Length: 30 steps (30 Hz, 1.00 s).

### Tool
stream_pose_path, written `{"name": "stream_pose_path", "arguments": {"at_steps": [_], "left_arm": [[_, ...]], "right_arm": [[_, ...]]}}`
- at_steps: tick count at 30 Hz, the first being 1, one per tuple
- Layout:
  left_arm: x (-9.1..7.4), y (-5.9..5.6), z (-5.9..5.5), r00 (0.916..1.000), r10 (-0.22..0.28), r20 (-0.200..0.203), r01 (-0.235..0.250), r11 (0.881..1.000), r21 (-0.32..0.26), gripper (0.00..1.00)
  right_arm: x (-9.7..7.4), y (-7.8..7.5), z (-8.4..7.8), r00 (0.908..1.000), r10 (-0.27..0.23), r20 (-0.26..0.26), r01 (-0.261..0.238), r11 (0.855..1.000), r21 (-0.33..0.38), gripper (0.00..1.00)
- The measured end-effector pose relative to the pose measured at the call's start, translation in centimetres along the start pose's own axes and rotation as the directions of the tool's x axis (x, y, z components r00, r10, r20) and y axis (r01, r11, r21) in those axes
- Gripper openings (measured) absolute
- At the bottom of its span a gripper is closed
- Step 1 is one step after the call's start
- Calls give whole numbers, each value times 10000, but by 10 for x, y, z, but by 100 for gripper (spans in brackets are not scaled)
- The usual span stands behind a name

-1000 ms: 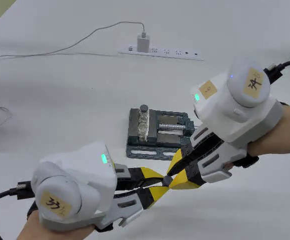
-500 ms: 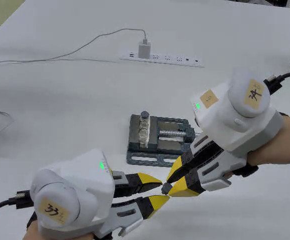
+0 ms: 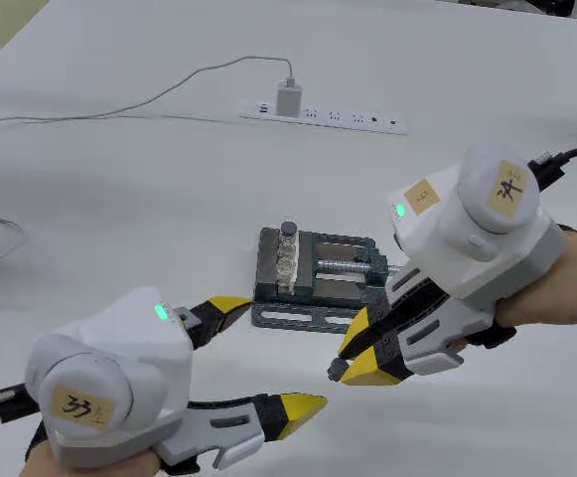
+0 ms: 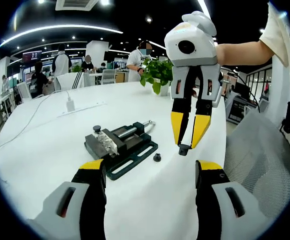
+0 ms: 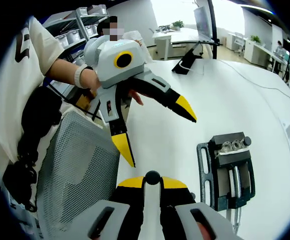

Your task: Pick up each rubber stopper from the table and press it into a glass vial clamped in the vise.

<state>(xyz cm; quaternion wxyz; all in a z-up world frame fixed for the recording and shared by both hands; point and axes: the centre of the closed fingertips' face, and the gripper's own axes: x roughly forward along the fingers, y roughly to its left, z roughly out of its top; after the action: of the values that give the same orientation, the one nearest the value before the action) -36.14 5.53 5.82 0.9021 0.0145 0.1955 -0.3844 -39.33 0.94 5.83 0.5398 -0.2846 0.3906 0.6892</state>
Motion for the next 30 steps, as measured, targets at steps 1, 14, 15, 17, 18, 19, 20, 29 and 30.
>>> {"name": "stream_pose_path", "arguments": {"at_steps": [1, 14, 15, 17, 18, 19, 20, 29, 30], "left_arm": [[-1, 2, 1, 10000, 59, 41, -59, 10000, -39, 75], [-6, 19, -12, 9960, 849, -275, -858, 9958, -306, 99], [-7, 19, -12, 9959, 858, -281, -867, 9958, -309, 99], [-8, 20, -13, 9956, 897, -278, -906, 9953, -329, 99], [-9, 20, -14, 9955, 900, -291, -910, 9952, -369, 99], [-9, 21, -15, 9952, 917, -343, -931, 9948, -405, 99], [-9, 21, -16, 9948, 948, -358, -962, 9946, -380, 99], [-12, 24, -17, 9943, 1028, -283, -1040, 9935, -466, 99], [-12, 24, -18, 9942, 1035, -297, -1048, 9934, -460, 99]], "right_arm": [[0, 0, 0, 10000, 2, -15, -2, 10000, 1, 7], [1, -9, -2, 9997, -160, -168, 157, 9998, -125, 7], [1, -10, -2, 9996, -207, -169, 204, 9997, -152, 7], [0, -15, -3, 9990, -348, -272, 339, 9989, -332, 7], [-1, -17, -2, 9987, -404, -315, 392, 9984, -406, 7], [-2, -20, -1, 9986, -418, -336, 403, 9982, -433, 7], [-3, -22, 0, 9984, -461, -341, 446, 9981, -434, 7], [-13, -46, 3, 9921, -835, -935, 710, 9890, -1298, 7], [-14, -49, 3, 9904, -908, -1045, 756, 9870, -1419, 7]]}}
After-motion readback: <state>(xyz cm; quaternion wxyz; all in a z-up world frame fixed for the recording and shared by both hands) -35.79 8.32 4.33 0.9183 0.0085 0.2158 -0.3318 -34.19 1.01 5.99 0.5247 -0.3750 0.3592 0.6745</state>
